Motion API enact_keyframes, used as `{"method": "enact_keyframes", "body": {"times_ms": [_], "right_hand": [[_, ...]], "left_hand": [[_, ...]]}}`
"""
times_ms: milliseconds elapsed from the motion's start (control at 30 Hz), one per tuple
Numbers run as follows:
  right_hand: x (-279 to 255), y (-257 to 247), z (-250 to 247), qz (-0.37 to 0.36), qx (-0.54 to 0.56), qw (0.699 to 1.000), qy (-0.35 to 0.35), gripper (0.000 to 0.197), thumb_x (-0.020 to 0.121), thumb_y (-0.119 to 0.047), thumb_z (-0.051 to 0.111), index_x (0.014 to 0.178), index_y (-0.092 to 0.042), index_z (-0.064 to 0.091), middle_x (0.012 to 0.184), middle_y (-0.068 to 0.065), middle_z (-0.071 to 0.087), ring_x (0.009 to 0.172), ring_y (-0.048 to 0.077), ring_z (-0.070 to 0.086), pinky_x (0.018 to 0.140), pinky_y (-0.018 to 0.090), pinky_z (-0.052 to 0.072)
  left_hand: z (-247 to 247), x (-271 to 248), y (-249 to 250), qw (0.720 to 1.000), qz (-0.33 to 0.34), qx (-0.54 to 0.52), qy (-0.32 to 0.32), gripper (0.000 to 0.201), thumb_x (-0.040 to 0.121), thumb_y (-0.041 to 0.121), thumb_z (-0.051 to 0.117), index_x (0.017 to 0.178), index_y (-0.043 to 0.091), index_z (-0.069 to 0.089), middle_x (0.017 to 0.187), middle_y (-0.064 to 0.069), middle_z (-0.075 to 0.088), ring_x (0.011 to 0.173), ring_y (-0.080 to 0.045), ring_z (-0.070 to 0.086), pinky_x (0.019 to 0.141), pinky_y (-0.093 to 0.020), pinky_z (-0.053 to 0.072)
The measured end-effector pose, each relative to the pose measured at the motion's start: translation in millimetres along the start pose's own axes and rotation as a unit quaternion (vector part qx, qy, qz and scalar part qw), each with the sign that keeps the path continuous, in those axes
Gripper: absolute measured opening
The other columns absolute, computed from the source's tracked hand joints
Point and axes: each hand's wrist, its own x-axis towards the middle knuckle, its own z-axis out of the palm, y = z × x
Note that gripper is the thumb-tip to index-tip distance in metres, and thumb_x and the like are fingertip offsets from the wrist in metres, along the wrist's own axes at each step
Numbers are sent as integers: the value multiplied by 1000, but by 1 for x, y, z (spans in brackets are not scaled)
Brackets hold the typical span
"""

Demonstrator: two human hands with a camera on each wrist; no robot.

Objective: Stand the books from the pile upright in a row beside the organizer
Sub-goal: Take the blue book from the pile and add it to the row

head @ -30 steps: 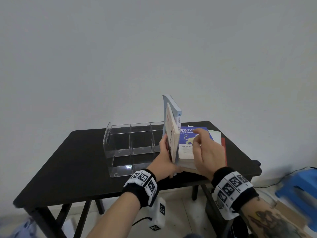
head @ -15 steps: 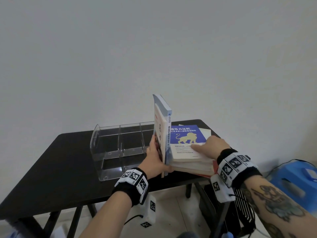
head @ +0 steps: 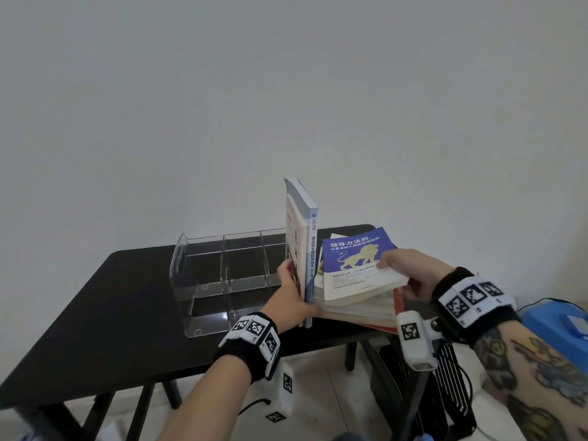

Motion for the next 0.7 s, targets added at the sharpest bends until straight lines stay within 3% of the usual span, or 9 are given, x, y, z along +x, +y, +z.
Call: {"method": "enact_keyframes", "body": {"times_ms": [67, 167, 233, 300, 367, 433, 500, 633, 700], "right_hand": [[-5, 2, -3, 33, 46, 997, -59, 15, 84, -14, 49, 90, -3, 57, 54, 10, 59, 27, 12, 43, 29, 9, 25], [-5, 6, -7, 20, 116, 990, -82, 25, 79, -9, 51, 97, 6, 60, 66, 17, 62, 26, 12, 43, 26, 12, 32], [-7, 7, -7, -34, 132, 990, -40, 29, 79, -7, 54, 102, 10, 58, 69, 17, 65, 33, 16, 47, 27, 16, 35], [-9, 4, -4, -125, 125, 984, 14, 38, 78, -7, 60, 110, 14, 56, 79, 18, 66, 51, 26, 56, 36, 25, 38], [-20, -3, 4, -235, 122, 961, 80, 31, 81, -4, 60, 111, 4, 58, 94, 15, 71, 65, 28, 64, 48, 31, 46], [-34, -9, 12, -337, 112, 920, 167, 23, 86, -7, 59, 107, -13, 57, 97, 0, 72, 72, 16, 70, 53, 29, 53], [-46, -16, 18, -408, 104, 886, 195, 23, 88, -17, 61, 108, -27, 55, 94, -9, 71, 73, 11, 70, 51, 30, 54], [-64, -29, 29, -441, 77, 860, 245, 13, 86, -29, 61, 84, -16, 65, 77, 2, 70, 70, 30, 64, 52, 44, 54], [-74, -31, 39, -465, 97, 840, 263, 13, 87, -25, 62, 77, -16, 63, 74, -2, 69, 69, 27, 63, 59, 50, 56]], "left_hand": [[-1, 1, 1, 1000, -4, -3, -7, 129, 69, 6, 85, 152, 23, -13, 151, 5, 34, 132, -16, 47, 106, -36, 48], [-1, -1, 0, 1000, -8, -4, -8, 137, 63, 8, 86, 152, 27, -16, 155, 3, 31, 137, -19, 42, 109, -41, 45], [-1, -3, 1, 1000, -14, 11, -1, 144, 56, 16, 88, 154, 31, -17, 158, 2, 23, 144, -22, 33, 113, -45, 40], [0, -3, 0, 999, -21, 39, 12, 145, 56, 17, 90, 156, 31, -14, 160, 0, 10, 149, -24, 19, 119, -45, 30], [-1, -2, 0, 997, -38, 58, 12, 139, 66, 8, 88, 157, 27, -15, 157, -4, 4, 148, -26, 17, 120, -41, 25], [-1, -2, 1, 997, -48, 66, 1, 136, 72, 6, 84, 156, 26, -20, 156, -5, 4, 145, -27, 23, 119, -40, 28], [-1, 0, 0, 996, -54, 72, -5, 134, 75, 8, 83, 155, 24, -23, 157, -3, 4, 144, -26, 26, 117, -39, 32], [0, -1, -2, 998, -44, 34, 10, 139, 67, 4, 83, 154, 36, -20, 160, 1, 11, 146, -24, 27, 113, -41, 39], [1, -2, -3, 999, -29, 22, 4, 135, 69, -1, 80, 153, 36, -19, 158, 3, 21, 136, -19, 39, 97, -24, 51]]}}
